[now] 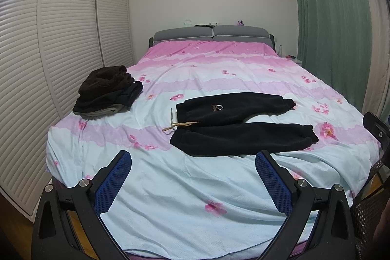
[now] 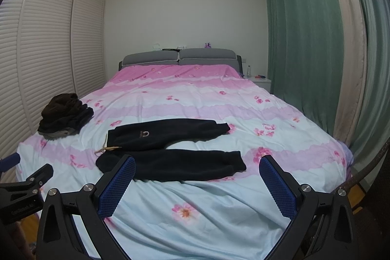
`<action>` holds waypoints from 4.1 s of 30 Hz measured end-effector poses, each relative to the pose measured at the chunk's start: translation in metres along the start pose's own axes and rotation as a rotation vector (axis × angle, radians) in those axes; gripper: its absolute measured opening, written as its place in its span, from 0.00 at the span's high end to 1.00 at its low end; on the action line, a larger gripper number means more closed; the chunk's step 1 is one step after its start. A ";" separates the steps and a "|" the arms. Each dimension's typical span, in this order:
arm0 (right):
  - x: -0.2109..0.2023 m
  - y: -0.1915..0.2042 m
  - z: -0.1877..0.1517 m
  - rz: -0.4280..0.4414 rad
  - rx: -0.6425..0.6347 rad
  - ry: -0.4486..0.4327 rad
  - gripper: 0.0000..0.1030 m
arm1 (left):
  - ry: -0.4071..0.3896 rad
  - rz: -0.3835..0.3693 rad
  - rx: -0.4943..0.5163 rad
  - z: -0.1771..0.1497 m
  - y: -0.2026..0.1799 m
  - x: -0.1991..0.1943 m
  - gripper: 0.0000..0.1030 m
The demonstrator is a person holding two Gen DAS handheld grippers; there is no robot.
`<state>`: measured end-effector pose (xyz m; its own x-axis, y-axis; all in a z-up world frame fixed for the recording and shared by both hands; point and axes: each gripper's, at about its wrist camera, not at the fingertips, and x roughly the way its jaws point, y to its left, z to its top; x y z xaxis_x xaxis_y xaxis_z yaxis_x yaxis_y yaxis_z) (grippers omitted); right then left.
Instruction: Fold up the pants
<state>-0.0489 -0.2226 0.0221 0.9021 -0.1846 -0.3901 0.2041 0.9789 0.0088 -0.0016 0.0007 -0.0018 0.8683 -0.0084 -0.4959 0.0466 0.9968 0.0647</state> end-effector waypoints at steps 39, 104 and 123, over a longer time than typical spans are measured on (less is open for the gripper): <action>-0.001 -0.003 0.001 0.002 0.007 0.003 0.00 | 0.002 0.018 -0.001 -0.003 0.006 0.004 0.00; 0.454 -0.052 0.110 0.123 -0.250 0.308 0.01 | 0.171 -0.075 0.224 0.172 -0.158 0.416 0.00; 0.622 -0.019 0.073 0.529 -0.572 0.762 0.21 | 0.311 -0.096 0.112 0.163 -0.174 0.503 0.00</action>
<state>0.5362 -0.3622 -0.1533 0.3107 0.1818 -0.9330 -0.5258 0.8506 -0.0093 0.5073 -0.1901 -0.1218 0.6661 -0.0597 -0.7435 0.1895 0.9776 0.0913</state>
